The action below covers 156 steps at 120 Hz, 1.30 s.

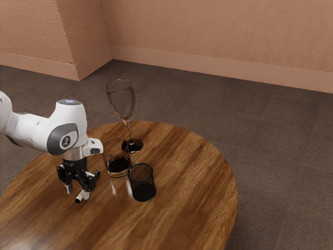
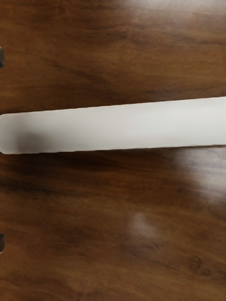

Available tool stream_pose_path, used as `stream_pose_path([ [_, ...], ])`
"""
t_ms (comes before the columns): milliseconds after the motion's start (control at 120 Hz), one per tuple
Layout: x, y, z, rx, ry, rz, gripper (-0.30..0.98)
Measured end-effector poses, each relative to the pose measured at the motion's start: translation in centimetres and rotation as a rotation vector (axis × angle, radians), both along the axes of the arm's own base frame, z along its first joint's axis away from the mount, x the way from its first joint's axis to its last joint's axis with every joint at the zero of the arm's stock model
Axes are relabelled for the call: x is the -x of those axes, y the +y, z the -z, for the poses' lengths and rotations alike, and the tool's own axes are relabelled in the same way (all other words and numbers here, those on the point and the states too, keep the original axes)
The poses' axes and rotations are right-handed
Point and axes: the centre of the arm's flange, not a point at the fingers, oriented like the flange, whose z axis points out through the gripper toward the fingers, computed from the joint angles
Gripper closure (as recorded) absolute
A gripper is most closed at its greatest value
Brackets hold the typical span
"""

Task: Put the marker into the pen holder.

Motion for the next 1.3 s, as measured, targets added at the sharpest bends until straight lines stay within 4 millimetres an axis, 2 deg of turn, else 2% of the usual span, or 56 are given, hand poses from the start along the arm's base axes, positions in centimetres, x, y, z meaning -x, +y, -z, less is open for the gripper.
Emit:
stream_pose_path([
  [242, -0.1, 0.6, 0.5, 0.002, -0.079, -0.088, 0.31],
  [392, 0.7, 0.6, 1.1, 0.002, -0.083, -0.116, 0.36],
  [850, 0.7, 0.8, 1.3, -0.010, -0.095, -0.160, 0.72],
  [1192, 0.6, 1.4, 1.7, -0.028, -0.084, -0.195, 0.76],
  [1242, 0.4, 1.4, 1.1, -0.029, -0.093, -0.199, 0.77],
  [1300, 0.2, 1.5, -1.4, -0.025, -0.129, -0.204, 0.77],
])
